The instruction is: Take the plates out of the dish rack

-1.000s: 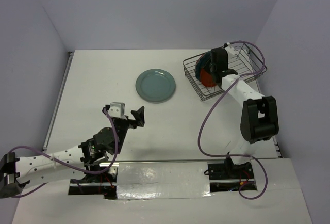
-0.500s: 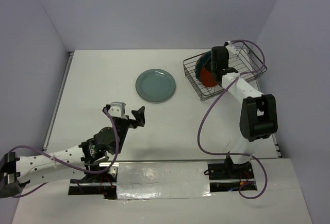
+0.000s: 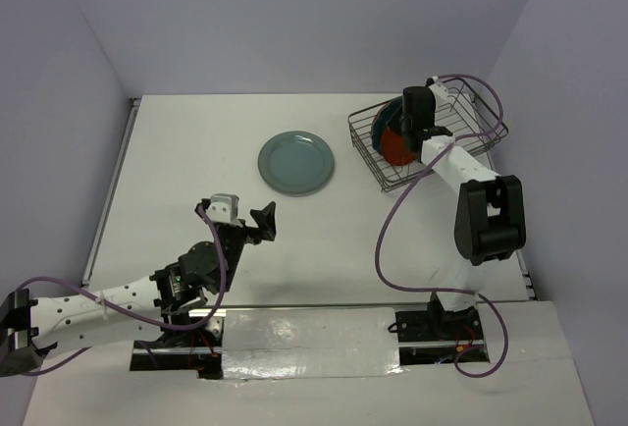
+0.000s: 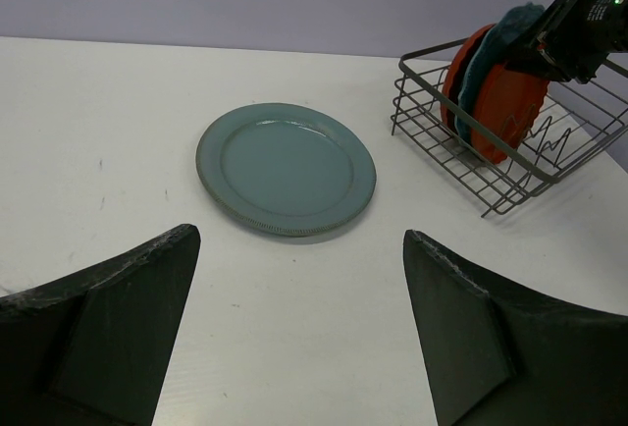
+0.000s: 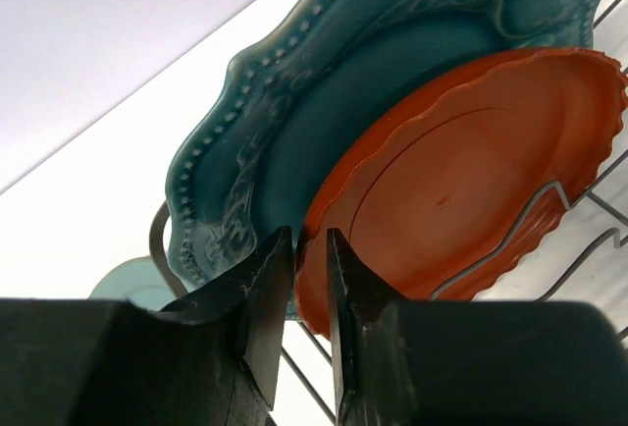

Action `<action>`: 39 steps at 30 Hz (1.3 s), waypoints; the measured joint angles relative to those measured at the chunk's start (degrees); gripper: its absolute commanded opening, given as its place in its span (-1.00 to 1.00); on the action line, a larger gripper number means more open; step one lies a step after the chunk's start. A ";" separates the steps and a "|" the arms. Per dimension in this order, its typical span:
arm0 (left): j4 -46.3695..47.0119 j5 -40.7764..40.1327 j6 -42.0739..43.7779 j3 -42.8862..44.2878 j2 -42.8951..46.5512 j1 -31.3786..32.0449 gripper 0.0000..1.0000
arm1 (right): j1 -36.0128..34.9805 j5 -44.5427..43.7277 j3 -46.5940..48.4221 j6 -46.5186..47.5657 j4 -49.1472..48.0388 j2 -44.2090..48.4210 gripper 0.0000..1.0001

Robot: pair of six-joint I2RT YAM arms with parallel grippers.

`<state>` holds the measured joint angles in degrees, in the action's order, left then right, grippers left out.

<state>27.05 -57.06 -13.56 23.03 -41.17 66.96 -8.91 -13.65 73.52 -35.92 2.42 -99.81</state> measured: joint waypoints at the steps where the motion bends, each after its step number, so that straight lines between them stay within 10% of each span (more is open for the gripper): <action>1: 0.00 -0.02 0.00 0.00 0.00 0.00 0.94 | 0.02 0.00 0.02 -0.04 0.02 -0.04 -0.41; 13: 0.00 -0.02 0.00 0.00 0.00 0.00 0.94 | 0.15 1.01 1.07 -0.61 0.26 -1.09 -1.00; 39: -0.02 -1.20 -0.04 0.00 2.91 0.00 0.93 | -3.34 5.27 11.41 12.20 11.13 15.37 -1.00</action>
<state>27.03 -58.26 -13.61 23.03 -38.26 66.96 -12.25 -8.38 84.93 -23.73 13.54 -84.44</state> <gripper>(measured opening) 0.968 0.018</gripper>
